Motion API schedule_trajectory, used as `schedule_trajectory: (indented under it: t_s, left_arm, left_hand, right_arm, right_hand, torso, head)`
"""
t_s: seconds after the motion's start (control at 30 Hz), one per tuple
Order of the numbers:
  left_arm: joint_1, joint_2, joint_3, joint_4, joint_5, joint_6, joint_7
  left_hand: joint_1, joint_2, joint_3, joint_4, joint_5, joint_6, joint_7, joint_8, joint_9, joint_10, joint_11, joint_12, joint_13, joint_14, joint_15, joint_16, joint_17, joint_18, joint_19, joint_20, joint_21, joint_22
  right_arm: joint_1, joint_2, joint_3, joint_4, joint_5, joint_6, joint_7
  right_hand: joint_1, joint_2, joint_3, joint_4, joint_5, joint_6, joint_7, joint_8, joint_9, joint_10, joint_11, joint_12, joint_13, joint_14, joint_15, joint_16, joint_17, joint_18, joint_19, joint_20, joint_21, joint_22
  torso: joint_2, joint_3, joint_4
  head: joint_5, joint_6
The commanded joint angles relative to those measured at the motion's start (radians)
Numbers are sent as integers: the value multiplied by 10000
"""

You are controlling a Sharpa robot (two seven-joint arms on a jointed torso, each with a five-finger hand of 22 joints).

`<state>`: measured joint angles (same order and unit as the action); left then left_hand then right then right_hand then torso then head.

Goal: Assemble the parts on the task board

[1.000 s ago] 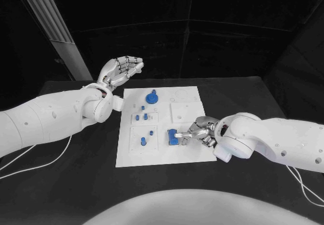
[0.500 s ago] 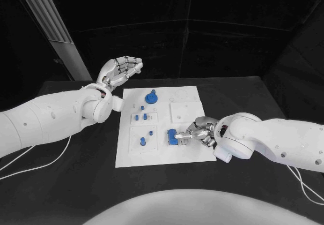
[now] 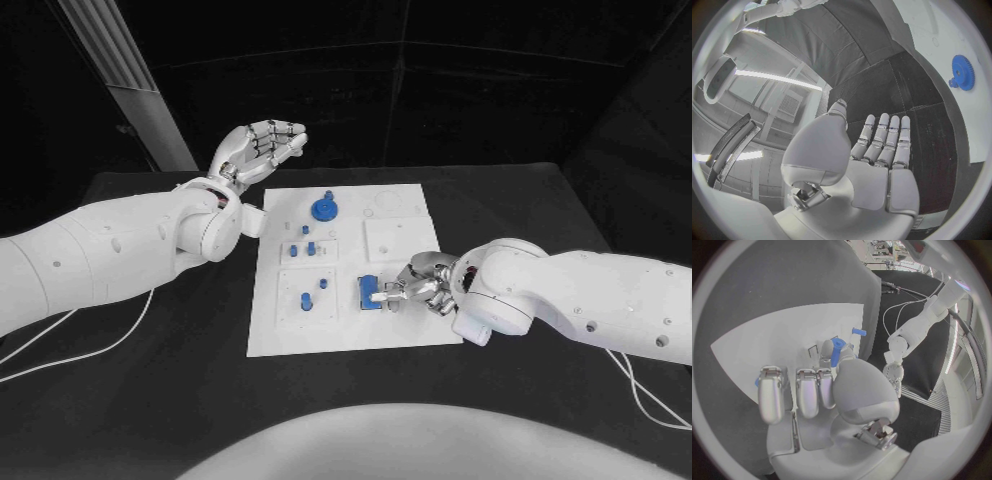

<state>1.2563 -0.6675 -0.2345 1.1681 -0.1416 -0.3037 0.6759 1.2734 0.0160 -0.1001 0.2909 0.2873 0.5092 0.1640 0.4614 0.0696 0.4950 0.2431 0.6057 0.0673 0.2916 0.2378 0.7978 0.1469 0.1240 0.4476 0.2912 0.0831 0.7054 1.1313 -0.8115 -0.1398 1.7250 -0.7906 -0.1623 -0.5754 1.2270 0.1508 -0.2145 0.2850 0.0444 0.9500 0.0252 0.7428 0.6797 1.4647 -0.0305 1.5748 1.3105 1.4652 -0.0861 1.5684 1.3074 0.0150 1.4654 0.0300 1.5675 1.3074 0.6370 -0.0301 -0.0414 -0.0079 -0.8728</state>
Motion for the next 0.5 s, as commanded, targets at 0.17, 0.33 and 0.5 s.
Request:
schedule_trajectory:
  t_s: [0.17, 0.33, 0.5]
  left_arm:
    - [15, 22, 6, -5, 18, 110, 1729]
    - [15, 25, 6, -5, 18, 113, 1729]
    - [15, 23, 6, -5, 18, 110, 1728]
  left_hand:
    - [10, 121, -71, 14, 22, -68, 1169, 42, -11, -76, 3, 50, -10, -45, -1, 34, -8, -175, -1, -3, -34, -14]
    - [10, 121, -71, 14, 22, -68, 1169, 42, -11, -76, 3, 50, -10, -45, -1, 34, -8, -175, -1, -3, -34, -14]
    - [10, 121, -71, 14, 22, -68, 1169, 42, -11, -76, 3, 50, -10, -45, -1, 34, -8, -175, -1, -3, -34, -14]
  right_arm:
    - [17, 97, 5, -136, -65, 364, -81]
    - [17, 130, 5, -212, -65, 425, -119]
    - [16, 155, 5, -272, -65, 519, -156]
  right_hand:
    - [-43, 169, -74, 38, 50, -60, -37, 26, 75, 1061, -65, -40, 2603, 1056, -63, 24, 2634, -150, 1054, -95, 33, 2634]
    - [-60, 278, -79, 42, 59, -72, -41, 19, 112, 1061, -67, -40, 2603, 1056, -63, 24, 2634, -150, 1054, -96, 33, 2634]
    - [178, 499, 10, -44, 128, -109, -49, -17, 205, 1061, -76, -40, 2603, 1056, -63, 24, 2634, -150, 1054, -99, 33, 2634]
  torso:
    - [-2, 5, -6]
    - [0, 5, -10]
    - [-3, 1, -10]
  head:
    - [20, 2]
    - [29, 2]
    - [17, 2]
